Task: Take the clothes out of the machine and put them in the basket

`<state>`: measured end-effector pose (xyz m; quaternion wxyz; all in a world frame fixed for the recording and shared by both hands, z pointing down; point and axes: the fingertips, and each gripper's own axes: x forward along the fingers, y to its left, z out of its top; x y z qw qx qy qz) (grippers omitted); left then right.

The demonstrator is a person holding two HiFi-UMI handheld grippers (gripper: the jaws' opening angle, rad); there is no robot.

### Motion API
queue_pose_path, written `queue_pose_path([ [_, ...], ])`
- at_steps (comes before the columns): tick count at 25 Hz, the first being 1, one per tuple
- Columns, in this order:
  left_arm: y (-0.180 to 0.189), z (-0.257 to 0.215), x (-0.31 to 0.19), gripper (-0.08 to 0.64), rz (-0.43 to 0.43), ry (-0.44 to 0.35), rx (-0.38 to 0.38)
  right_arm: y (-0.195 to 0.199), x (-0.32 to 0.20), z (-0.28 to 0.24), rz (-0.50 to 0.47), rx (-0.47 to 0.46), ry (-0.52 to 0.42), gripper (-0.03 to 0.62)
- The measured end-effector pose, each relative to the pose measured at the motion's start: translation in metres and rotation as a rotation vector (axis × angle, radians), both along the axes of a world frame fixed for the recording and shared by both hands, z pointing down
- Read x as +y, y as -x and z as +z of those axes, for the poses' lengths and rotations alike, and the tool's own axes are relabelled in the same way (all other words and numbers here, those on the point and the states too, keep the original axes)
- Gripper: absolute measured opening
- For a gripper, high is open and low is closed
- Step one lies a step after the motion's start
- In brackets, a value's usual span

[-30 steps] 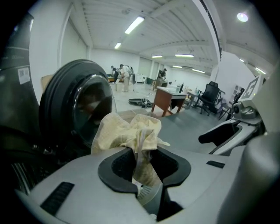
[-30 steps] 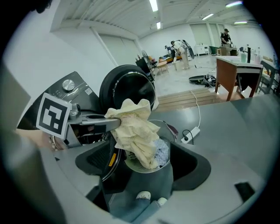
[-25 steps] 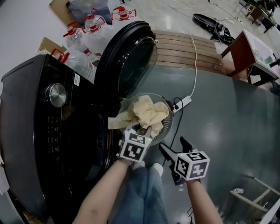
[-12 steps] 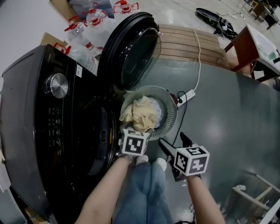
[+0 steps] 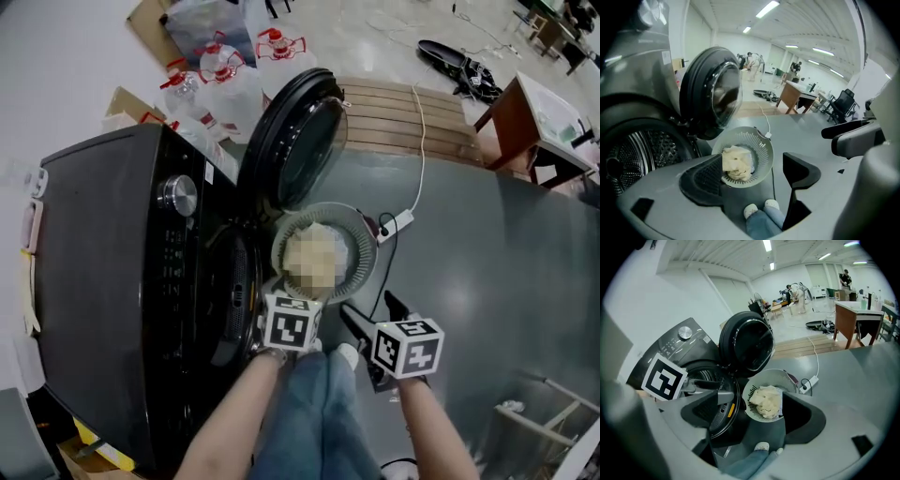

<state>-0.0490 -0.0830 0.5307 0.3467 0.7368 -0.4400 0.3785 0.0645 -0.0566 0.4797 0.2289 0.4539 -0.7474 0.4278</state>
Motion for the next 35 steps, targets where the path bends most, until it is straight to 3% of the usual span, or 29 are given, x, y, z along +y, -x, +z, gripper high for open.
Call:
queue_pose_path([
  [22,0.024,-0.218,0.024,0.394,-0.007,-0.267,0.031,-0.012,0.040,-0.183,-0.067,0.044,-0.144,0.402],
  [26,0.024,-0.255,0.029,0.394,0.011,-0.332,0.046,-0.008,0.040,-0.222,-0.041,-0.026,-0.176,0.394],
  [29,0.023,-0.278,0.038,0.394,0.030,-0.382,0.053,-0.003,0.045,-0.251,-0.036,-0.063,-0.234,0.387],
  [35,0.023,-0.330,0.035,0.394,0.037,-0.520,0.049,-0.010,0.044,-0.300,-0.095,0.020,-0.418,0.356],
])
